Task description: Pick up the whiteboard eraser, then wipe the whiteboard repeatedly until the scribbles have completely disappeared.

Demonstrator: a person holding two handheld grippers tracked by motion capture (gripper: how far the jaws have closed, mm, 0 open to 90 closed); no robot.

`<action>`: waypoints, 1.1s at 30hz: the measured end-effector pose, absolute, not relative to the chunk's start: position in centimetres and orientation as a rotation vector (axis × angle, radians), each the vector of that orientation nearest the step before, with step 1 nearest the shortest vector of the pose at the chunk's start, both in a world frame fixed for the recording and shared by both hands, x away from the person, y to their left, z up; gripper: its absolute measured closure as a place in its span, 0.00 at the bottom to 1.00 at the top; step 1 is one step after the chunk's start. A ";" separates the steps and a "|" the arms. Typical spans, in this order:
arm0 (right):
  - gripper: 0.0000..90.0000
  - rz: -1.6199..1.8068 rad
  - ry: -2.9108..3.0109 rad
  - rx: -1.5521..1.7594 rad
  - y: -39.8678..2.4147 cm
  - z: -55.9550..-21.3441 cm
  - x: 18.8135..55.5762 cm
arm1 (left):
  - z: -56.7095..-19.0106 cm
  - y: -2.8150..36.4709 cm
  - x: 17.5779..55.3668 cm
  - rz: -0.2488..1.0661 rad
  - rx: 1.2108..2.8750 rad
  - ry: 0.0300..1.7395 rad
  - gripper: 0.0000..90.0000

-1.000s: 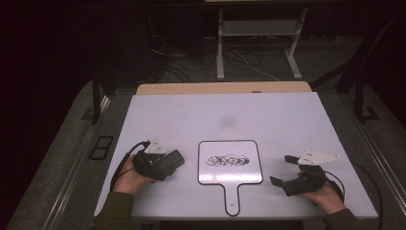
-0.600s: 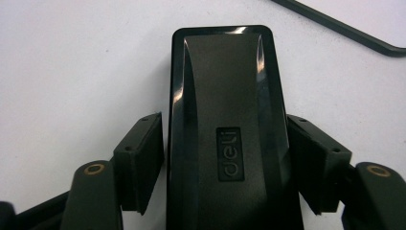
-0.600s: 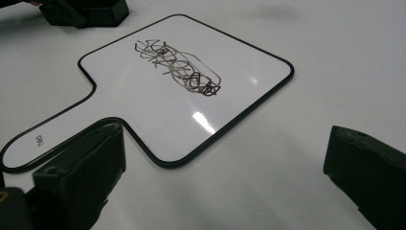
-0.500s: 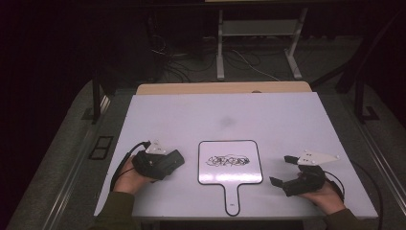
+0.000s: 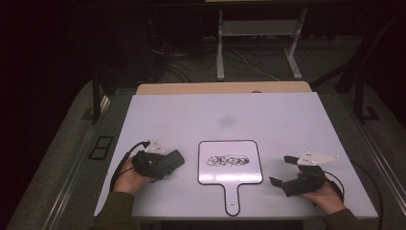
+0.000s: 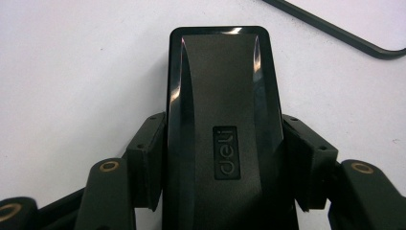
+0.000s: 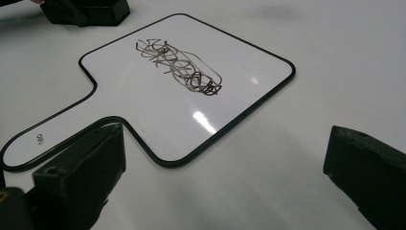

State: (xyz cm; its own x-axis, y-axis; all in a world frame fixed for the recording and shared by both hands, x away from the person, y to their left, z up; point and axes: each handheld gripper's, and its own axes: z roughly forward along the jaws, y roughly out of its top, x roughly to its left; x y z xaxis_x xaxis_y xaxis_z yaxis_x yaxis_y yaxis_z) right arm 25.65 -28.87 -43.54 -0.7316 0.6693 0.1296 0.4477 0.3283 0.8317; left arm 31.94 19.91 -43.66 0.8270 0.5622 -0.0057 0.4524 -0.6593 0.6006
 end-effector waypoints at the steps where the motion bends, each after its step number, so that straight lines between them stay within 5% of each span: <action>1: 0.00 1.358 2.356 1.013 -28.9 -43.5 25.6 | -43.6 19.9 31.9 0.240 2.404 0.743 0.43; 33: 0.00 1.364 2.355 1.014 -28.9 -43.5 25.7 | -40.7 18.8 31.7 0.243 2.266 0.793 0.43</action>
State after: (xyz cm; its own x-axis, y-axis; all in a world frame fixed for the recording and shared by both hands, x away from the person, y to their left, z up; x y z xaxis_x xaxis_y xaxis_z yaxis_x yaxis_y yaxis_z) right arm 25.66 -28.89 -43.54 -0.7318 0.6684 0.1328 0.4478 0.3248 0.8330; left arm 31.73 18.78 -40.68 0.7938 0.6058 -0.0539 0.4720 -0.5577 0.6828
